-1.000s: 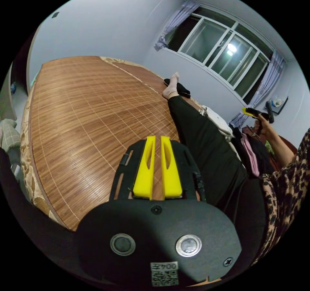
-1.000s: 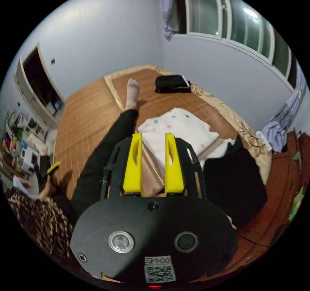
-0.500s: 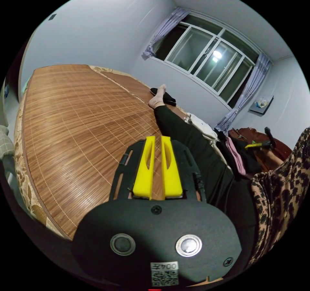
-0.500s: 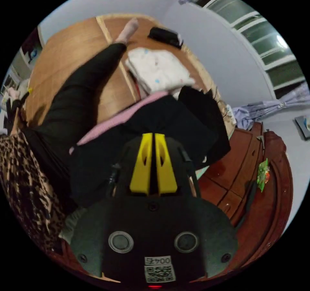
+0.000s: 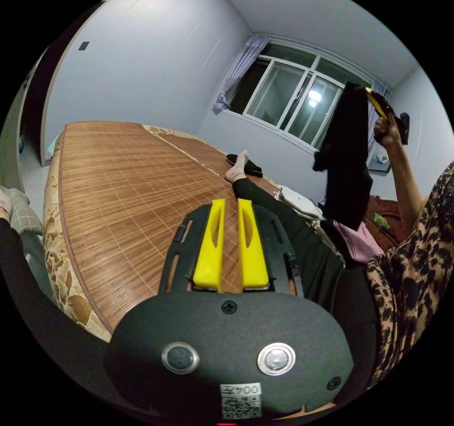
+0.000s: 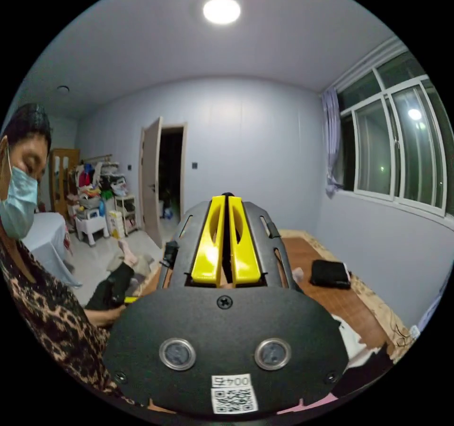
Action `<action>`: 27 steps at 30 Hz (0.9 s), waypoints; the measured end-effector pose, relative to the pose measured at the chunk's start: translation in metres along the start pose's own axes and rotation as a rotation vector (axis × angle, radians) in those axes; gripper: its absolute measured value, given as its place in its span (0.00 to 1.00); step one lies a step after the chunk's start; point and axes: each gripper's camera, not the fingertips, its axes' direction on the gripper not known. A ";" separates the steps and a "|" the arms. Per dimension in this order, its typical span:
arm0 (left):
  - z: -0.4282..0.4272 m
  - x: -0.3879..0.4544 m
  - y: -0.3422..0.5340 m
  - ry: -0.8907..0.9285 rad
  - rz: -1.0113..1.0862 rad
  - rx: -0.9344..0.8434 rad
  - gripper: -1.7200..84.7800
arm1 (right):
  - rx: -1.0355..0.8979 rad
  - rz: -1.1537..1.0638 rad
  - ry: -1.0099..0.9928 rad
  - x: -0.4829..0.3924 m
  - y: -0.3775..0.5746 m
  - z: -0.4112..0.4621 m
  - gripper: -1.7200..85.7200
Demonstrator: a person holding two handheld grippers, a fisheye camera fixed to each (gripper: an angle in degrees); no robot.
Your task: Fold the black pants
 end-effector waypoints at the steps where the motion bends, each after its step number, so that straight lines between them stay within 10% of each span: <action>1: -0.001 -0.001 -0.001 -0.003 -0.004 0.003 0.09 | 0.021 0.006 -0.012 -0.001 -0.002 0.003 0.02; 13: 0.000 -0.017 -0.015 -0.074 -0.060 0.030 0.22 | 0.031 0.197 -0.299 0.004 0.103 0.111 0.22; 27: 0.036 -0.046 -0.031 -0.232 -0.124 -0.039 0.24 | -0.561 0.231 -0.406 -0.050 0.428 0.292 0.22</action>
